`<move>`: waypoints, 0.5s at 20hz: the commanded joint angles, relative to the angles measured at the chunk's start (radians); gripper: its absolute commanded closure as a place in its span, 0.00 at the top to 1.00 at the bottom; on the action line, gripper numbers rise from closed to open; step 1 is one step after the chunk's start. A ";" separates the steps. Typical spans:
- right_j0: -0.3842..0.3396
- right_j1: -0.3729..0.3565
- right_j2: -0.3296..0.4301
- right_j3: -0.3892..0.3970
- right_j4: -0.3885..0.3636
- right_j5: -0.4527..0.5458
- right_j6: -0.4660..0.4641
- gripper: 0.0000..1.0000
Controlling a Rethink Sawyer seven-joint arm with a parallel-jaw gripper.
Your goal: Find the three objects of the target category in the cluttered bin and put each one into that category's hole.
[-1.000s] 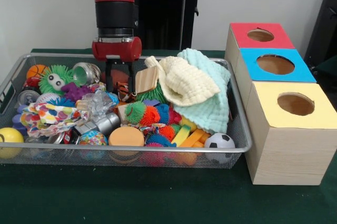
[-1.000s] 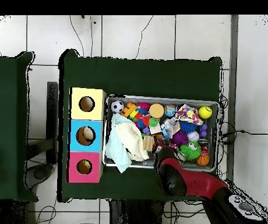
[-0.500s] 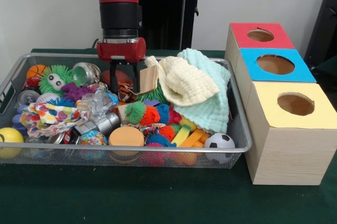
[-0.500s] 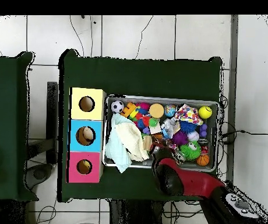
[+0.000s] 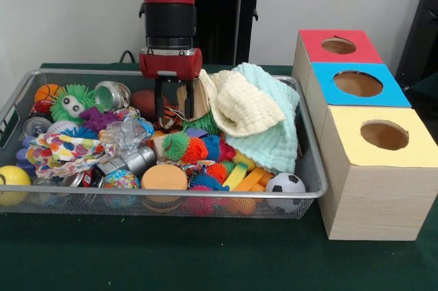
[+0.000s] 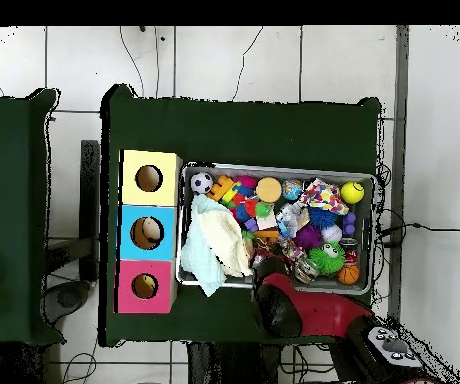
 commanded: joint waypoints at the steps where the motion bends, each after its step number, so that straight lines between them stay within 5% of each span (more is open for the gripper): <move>1: 0.038 0.025 -0.055 -0.113 0.040 0.129 0.061 1.00; 10: 0.179 0.060 -0.226 -0.138 0.112 -0.003 0.088 1.00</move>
